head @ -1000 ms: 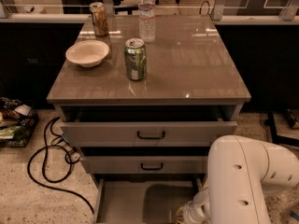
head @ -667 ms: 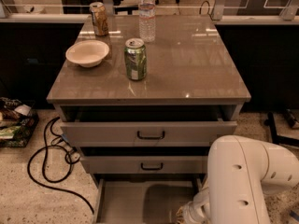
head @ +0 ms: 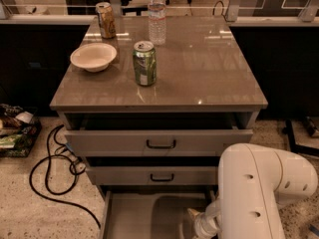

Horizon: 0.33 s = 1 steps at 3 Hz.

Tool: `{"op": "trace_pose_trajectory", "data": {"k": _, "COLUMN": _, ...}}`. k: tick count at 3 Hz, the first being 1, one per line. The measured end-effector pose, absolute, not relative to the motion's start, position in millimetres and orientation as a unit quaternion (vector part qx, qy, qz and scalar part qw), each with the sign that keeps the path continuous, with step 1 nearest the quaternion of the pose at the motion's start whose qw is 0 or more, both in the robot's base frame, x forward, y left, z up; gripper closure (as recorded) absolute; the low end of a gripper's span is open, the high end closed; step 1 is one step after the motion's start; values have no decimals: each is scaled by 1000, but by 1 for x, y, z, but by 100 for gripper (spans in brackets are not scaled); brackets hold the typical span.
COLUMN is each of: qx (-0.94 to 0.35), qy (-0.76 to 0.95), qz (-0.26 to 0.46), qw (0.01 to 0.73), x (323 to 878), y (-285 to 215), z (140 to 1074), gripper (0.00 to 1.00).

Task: Open bottom drawer

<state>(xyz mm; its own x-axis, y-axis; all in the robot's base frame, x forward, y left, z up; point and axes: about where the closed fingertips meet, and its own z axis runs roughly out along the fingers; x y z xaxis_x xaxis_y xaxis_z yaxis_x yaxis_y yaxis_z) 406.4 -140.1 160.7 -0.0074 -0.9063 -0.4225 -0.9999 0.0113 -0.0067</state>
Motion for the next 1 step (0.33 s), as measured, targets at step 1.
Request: {"op": "trace_pose_trajectory", "data": {"k": 1, "qx": -687, "qy": 694, "qz": 150, "qw": 156, "x": 406, "y": -140, "z": 161, "gripper": 0}}
